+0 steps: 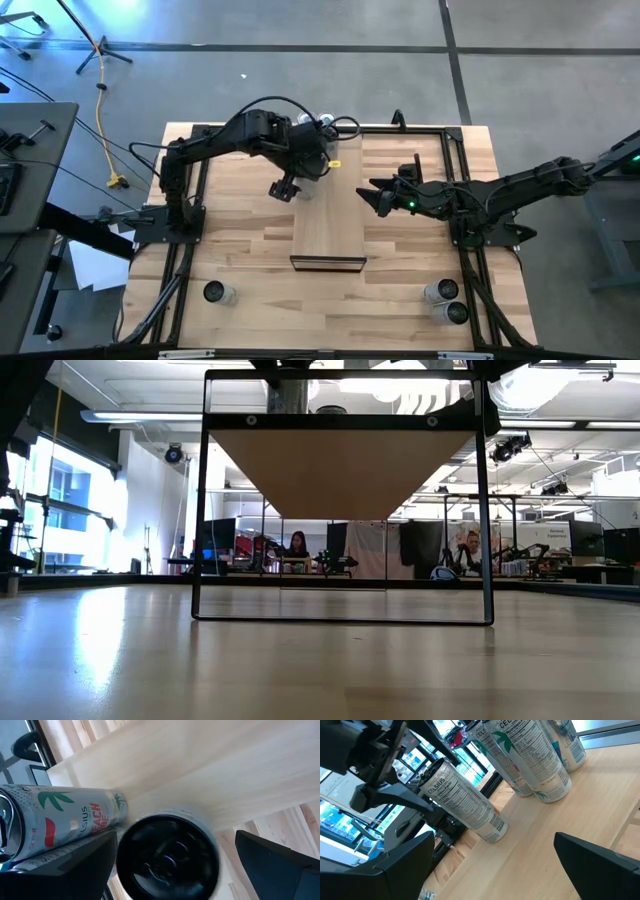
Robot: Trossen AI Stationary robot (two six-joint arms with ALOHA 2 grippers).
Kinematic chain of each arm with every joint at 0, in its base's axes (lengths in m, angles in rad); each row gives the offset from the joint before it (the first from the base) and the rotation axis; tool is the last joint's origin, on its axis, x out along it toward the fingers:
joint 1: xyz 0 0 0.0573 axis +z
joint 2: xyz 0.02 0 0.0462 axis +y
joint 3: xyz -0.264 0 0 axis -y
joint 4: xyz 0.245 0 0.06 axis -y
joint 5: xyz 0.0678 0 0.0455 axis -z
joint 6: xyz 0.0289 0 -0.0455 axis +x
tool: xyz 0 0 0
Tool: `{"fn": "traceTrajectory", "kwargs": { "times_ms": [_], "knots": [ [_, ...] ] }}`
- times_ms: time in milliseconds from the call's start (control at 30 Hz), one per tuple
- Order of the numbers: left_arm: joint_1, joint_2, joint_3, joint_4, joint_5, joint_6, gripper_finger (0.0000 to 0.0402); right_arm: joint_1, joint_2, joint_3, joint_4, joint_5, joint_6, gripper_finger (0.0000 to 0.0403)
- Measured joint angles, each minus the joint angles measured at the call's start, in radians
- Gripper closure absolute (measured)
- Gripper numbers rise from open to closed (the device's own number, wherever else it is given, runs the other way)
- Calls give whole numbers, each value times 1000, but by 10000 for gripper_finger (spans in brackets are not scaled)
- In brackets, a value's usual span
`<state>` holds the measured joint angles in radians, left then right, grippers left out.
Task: Place canned beverage on shelf
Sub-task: Put the left white yellow soda can on the shelf
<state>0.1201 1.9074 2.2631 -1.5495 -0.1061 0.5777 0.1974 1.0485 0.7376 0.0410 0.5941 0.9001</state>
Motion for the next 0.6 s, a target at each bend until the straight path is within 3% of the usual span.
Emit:
{"fn": "traceTrajectory", "kwargs": {
  "times_ms": [600],
  "knots": [
    [2, 4, -1, 25, -11, 10, 25, 0, 0, 0, 0, 0, -2, 6]
  ]
}}
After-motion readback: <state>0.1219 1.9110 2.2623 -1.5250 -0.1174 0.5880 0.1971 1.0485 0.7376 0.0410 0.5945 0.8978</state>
